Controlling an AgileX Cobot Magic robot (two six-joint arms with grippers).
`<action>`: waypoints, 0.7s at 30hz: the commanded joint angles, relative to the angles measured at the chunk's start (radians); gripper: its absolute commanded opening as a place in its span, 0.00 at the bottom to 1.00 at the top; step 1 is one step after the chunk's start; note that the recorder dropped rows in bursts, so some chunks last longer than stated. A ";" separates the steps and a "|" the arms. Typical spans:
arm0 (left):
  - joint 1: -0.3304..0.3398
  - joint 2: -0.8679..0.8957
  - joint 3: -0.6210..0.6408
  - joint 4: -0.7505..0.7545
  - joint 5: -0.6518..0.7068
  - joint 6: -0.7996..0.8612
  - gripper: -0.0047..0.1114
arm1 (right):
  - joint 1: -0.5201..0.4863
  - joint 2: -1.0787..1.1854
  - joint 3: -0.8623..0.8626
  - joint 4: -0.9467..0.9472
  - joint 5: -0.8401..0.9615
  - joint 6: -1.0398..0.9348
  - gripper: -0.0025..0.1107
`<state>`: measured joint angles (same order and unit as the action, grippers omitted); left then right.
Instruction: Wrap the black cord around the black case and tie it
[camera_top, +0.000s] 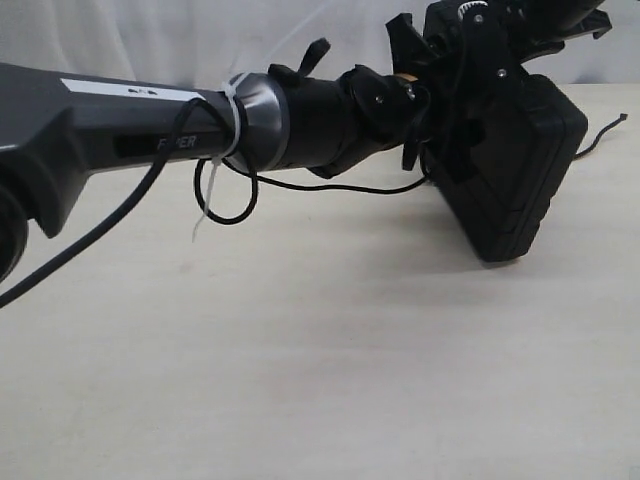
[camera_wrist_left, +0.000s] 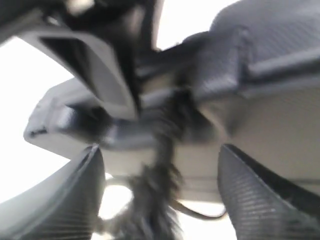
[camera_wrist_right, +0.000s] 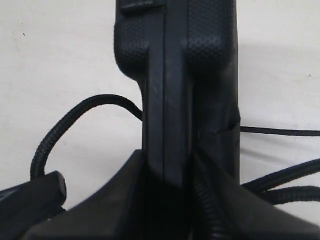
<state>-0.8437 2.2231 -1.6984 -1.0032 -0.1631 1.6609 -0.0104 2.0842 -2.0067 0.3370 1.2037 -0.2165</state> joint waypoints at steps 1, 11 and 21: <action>-0.005 -0.060 0.066 -0.001 0.006 0.000 0.57 | 0.001 0.013 0.013 -0.006 0.017 -0.009 0.06; 0.030 -0.077 0.123 -0.001 -0.034 0.013 0.48 | 0.001 0.013 0.013 -0.006 0.017 -0.009 0.06; 0.028 -0.017 0.098 0.181 -0.026 0.011 0.05 | 0.001 0.013 0.013 -0.006 0.017 -0.009 0.06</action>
<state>-0.8152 2.1842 -1.5832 -0.8503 -0.1923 1.6759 -0.0104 2.0842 -2.0067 0.3388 1.2037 -0.2165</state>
